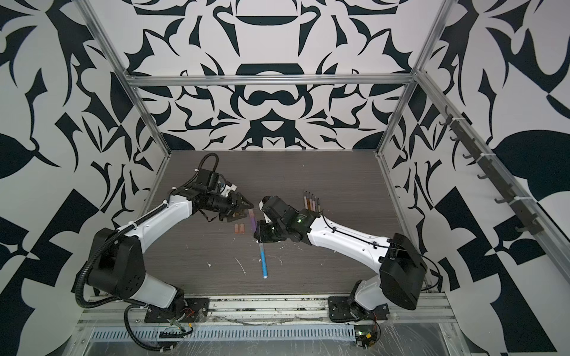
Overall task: Remove pen caps from pens
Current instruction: Open the pen cap on the pen.
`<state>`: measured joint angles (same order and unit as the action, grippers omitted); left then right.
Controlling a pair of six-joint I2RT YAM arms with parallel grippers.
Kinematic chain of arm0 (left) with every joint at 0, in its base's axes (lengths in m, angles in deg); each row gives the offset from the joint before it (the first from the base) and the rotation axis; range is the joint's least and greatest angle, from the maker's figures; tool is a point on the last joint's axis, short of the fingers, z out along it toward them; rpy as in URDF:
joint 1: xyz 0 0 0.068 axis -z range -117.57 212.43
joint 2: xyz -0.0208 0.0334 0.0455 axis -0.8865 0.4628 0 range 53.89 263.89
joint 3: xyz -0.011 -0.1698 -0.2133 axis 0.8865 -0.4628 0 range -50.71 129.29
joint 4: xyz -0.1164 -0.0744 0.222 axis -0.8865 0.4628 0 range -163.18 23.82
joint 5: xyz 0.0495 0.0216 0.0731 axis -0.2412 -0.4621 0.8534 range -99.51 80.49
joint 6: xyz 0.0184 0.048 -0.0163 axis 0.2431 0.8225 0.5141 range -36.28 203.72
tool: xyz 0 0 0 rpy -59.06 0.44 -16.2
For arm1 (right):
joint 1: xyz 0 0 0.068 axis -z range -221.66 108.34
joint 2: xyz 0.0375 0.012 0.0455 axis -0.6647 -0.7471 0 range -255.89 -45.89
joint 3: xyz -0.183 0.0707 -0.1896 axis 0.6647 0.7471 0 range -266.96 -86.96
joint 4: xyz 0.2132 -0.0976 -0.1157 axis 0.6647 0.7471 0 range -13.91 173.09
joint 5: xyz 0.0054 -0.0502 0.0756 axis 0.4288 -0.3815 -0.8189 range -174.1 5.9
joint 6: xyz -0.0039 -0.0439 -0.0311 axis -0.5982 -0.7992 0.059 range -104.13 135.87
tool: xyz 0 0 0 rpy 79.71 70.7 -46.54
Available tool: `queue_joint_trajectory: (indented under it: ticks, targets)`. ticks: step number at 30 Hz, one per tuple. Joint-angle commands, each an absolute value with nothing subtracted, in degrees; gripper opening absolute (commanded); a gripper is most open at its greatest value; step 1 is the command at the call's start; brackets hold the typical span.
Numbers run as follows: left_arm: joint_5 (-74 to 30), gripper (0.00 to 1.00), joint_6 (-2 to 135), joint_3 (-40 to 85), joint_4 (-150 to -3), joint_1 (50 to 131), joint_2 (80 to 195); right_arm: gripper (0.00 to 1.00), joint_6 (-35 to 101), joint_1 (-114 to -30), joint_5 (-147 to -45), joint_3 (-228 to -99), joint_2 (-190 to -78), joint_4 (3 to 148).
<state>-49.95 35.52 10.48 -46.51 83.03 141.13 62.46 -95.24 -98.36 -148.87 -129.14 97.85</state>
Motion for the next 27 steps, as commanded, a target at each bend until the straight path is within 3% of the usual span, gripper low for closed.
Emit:
queue_joint_trajectory:
  ticks: [1, 7, 27]
  targets:
    - [-51.2, 0.52, 35.2, 12.4, -47.2, 83.2, 141.9, 0.00, 63.0, -94.8, -99.1, -151.6, -129.2, 95.9]
    - [-52.1, 0.39, 35.4, 12.8, -47.3, 83.3, 142.5, 0.00, 63.0, -94.8, -99.3, -152.0, -129.7, 95.7]
    - [-53.1, 0.31, 35.9, 12.7, -47.2, 83.3, 143.2, 0.00, 63.1, -94.1, -100.1, -152.5, -130.2, 95.0]
